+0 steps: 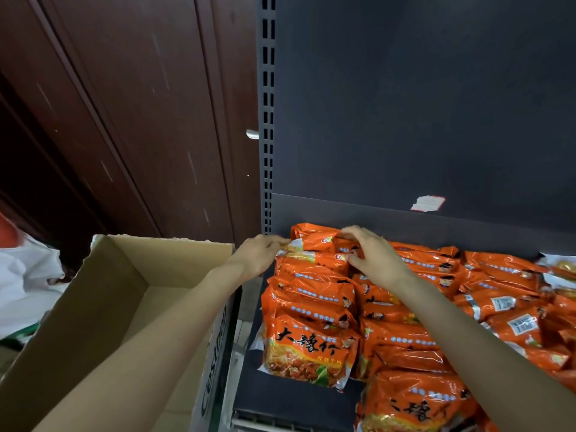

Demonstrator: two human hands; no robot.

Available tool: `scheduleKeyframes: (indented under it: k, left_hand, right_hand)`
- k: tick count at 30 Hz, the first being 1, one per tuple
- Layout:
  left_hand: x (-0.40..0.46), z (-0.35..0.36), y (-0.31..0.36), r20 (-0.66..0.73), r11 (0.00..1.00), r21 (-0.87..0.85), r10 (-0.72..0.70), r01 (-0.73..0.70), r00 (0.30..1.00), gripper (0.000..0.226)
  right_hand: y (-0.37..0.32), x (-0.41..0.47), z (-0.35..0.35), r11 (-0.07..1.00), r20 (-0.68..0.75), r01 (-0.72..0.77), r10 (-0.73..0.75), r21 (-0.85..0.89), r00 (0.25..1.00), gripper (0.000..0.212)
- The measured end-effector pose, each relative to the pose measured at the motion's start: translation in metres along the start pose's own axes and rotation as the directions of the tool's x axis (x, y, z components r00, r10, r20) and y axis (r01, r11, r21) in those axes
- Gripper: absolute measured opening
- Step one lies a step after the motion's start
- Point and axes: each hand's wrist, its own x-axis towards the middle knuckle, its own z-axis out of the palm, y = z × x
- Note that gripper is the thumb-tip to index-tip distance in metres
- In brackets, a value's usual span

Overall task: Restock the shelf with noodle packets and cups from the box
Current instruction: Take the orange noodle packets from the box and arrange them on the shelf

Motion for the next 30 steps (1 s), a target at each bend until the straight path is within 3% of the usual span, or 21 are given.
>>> scheduleKeyframes:
  k: [4, 9, 14, 20, 24, 27, 30]
  left_hand:
    - [0.000, -0.005, 0.010, -0.011, 0.994, 0.089, -0.059, 0.060, 0.998, 0.037]
    - [-0.004, -0.009, 0.009, 0.017, 0.976, 0.193, -0.102, 0.097, 0.995, 0.034]
    - [-0.005, -0.007, 0.002, 0.002, 0.991, -0.049, -0.125, 0.125, 0.992, 0.013]
    - [-0.011, 0.000, 0.005, 0.099, 0.981, -0.153, -0.107, 0.121, 0.989, 0.043]
    - [-0.011, 0.005, 0.001, 0.176, 0.941, -0.297, -0.113, 0.162, 0.978, 0.040]
    - [-0.009, 0.005, -0.005, 0.061, 0.994, -0.109, -0.015, 0.021, 0.998, 0.047]
    - [-0.012, 0.005, -0.005, -0.073, 0.986, 0.017, 0.168, -0.168, 0.983, 0.034]
  right_hand:
    - [0.000, -0.005, 0.001, 0.995, -0.027, 0.084, -0.086, -0.056, 0.996, 0.013]
    - [-0.003, -0.012, -0.001, 0.993, 0.030, 0.115, -0.115, -0.003, 0.993, 0.010]
    - [-0.006, -0.014, 0.002, 0.999, -0.002, 0.049, -0.049, 0.018, 0.999, 0.014]
    - [-0.020, -0.011, 0.000, 0.998, -0.208, 0.015, -0.001, 0.064, 0.978, 0.020]
    - [-0.027, -0.009, 0.002, 0.996, -0.258, -0.002, 0.025, 0.089, 0.966, 0.017]
    - [-0.029, -0.008, 0.003, 0.988, -0.249, -0.007, 0.045, 0.152, 0.967, 0.018]
    - [-0.028, -0.010, 0.003, 0.965, -0.169, -0.012, 0.059, 0.263, 0.984, 0.024]
